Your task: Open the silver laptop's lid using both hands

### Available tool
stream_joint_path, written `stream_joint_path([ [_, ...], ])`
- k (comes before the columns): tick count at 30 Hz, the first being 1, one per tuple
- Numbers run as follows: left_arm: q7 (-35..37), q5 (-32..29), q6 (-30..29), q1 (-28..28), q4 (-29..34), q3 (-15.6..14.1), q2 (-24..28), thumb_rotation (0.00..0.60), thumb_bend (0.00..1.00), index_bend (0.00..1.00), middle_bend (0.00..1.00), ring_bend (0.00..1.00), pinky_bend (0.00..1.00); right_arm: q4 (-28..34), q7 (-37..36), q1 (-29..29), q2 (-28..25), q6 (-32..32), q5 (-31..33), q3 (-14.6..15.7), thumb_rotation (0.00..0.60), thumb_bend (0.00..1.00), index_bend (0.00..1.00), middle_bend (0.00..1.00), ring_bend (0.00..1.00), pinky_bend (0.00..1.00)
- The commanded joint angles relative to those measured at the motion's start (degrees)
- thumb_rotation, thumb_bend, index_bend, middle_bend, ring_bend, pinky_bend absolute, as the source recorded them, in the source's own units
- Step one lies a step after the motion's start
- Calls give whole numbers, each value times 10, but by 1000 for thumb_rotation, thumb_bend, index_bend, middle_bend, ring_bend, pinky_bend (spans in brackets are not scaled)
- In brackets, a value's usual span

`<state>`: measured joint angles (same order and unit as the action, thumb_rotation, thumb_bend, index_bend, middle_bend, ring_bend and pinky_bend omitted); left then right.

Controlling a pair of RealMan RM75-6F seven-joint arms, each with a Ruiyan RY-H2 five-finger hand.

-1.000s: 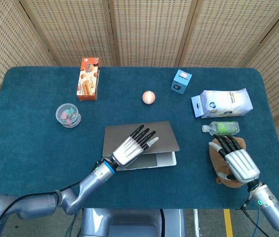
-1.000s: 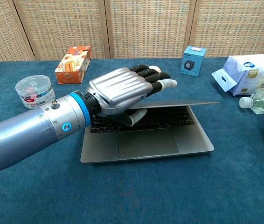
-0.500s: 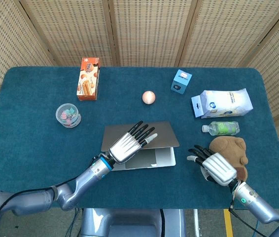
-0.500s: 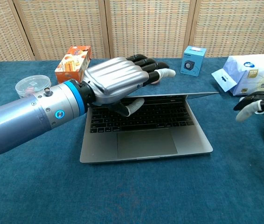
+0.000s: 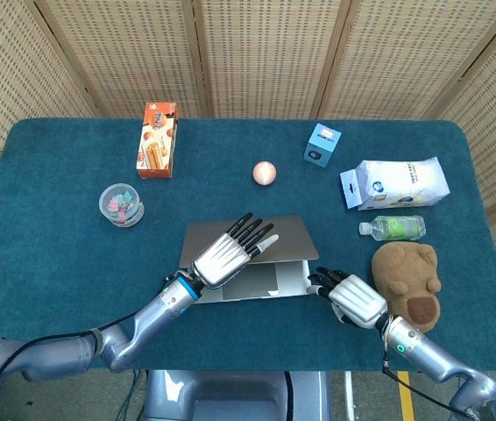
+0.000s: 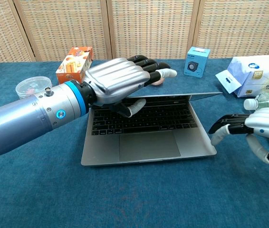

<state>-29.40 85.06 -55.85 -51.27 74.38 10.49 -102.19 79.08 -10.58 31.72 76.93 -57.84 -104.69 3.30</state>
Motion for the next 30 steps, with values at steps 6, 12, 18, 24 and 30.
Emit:
stream_joint_path([
  [6,3,-4,3,-5,3,-1,-1,600,612,0,0,0,0,5,28,22,22,18,2,-3,600,1000,236,153,95,225],
  [12,4,-5,2,-9,6,0,2,600,612,0,0,0,0,15,55,41,35,44,12,-8,600,1000,236,144,96,226],
  [18,10,-11,4,-13,4,2,8,600,612,0,0,0,0,19,85,65,46,104,57,-18,600,1000,236,144,96,225],
  [24,16,-13,3,-15,2,-1,13,600,611,0,0,0,0,28,111,73,48,128,85,-15,600,1000,236,144,96,231],
  [30,15,-16,0,-20,-1,4,17,600,611,0,0,0,0,37,122,75,49,126,95,-10,600,1000,236,145,96,231],
])
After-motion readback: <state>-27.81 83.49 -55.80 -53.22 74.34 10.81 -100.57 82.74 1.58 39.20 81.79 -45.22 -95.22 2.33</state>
